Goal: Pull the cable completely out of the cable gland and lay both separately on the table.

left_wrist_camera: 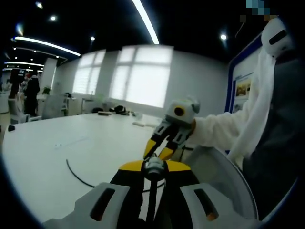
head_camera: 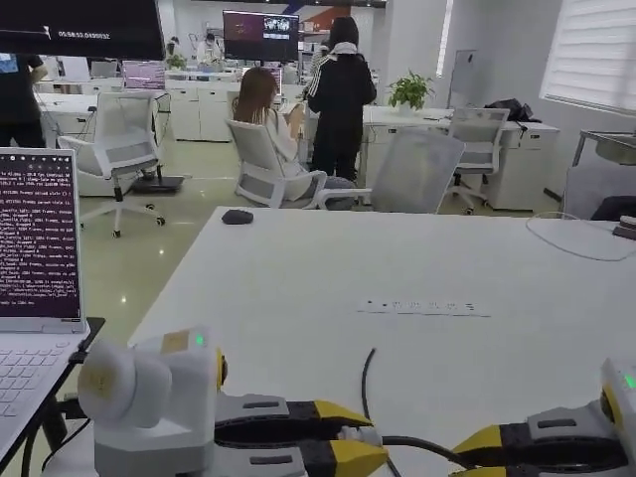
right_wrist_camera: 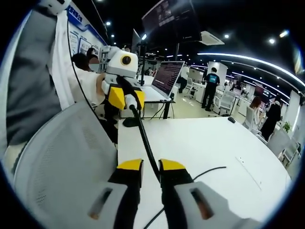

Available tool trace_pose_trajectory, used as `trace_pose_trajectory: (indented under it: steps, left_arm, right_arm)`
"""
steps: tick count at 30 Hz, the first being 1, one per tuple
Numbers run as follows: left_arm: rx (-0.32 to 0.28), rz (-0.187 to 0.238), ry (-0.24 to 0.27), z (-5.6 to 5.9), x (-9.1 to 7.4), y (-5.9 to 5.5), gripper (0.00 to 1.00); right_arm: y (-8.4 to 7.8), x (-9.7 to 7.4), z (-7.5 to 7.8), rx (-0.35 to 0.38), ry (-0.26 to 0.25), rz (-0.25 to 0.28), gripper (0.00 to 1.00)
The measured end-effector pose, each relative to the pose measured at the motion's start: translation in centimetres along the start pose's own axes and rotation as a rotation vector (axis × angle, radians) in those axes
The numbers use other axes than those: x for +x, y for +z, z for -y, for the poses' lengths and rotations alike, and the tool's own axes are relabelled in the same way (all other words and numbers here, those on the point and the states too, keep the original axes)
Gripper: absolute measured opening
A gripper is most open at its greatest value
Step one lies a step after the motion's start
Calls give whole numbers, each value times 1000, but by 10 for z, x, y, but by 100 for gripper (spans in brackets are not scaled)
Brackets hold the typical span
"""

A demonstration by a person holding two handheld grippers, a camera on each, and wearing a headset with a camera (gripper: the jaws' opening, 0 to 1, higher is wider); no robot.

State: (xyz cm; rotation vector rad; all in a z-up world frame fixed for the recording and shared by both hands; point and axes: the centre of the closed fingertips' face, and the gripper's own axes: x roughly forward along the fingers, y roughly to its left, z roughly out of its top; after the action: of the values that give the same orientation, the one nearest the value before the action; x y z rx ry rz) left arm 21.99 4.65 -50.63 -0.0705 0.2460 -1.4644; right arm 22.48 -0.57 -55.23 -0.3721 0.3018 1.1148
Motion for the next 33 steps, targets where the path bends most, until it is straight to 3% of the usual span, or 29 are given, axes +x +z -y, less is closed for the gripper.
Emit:
trace_pose_trajectory:
  steps: [5,14,18,21,33]
  left_arm:
    - [15,-29,-13,1,6,-6,17]
    - [14,-18,-17,2,7,-4,17]
    - [11,-9,-15,3,7,-3,17]
    - [5,-1,-20,4,6,-2,17]
    - [8,-1,-16,4,7,-3,17]
  right_arm:
    - [22,4,-3,-45,-5,33,24]
    - [53,19,-22,-129,57,74,21]
    - [52,26,-28,-132,94,57,10]
    - [47,28,-28,-139,87,38,6]
    - [39,24,-24,-120,78,25,5]
